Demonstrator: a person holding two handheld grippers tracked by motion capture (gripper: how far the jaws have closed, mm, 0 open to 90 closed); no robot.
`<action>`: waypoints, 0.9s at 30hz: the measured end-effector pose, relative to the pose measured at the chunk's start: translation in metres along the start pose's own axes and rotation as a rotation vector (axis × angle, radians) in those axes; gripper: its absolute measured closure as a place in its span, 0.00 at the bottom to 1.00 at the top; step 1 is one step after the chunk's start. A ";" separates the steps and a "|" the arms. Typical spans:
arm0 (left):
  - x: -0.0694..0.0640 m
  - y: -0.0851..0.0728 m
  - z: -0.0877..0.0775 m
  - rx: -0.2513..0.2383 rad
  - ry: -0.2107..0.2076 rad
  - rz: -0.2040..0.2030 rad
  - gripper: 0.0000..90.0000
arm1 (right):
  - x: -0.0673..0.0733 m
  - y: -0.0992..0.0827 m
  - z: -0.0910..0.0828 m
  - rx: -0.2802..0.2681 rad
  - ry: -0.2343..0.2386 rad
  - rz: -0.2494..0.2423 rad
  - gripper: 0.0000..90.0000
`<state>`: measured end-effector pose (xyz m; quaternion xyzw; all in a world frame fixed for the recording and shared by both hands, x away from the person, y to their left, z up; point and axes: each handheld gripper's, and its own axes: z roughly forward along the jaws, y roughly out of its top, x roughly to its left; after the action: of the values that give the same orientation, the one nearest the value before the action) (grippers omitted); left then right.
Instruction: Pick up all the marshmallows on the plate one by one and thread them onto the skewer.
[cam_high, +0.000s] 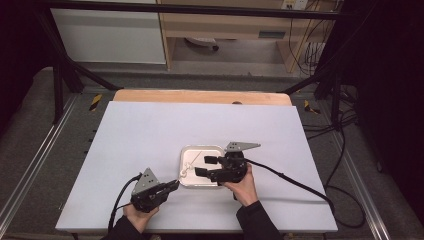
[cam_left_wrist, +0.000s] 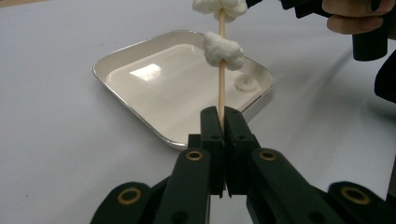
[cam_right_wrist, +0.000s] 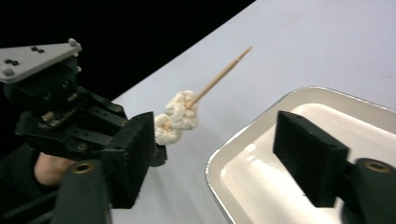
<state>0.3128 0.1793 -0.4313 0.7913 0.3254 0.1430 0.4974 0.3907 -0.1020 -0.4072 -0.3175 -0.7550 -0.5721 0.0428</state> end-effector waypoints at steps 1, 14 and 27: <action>0.000 0.000 0.000 0.002 0.000 0.001 0.98 | -0.001 0.000 -0.001 0.011 -0.010 -0.008 0.27; 0.003 -0.002 0.000 0.013 -0.012 -0.008 0.98 | -0.013 -0.007 -0.011 0.134 -0.161 -0.128 0.07; 0.005 -0.002 0.001 0.024 -0.023 -0.013 0.98 | -0.022 -0.018 -0.015 0.184 -0.225 -0.176 0.07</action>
<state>0.3157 0.1827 -0.4342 0.7967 0.3266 0.1264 0.4925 0.3941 -0.1281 -0.4269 -0.3070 -0.8292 -0.4628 -0.0631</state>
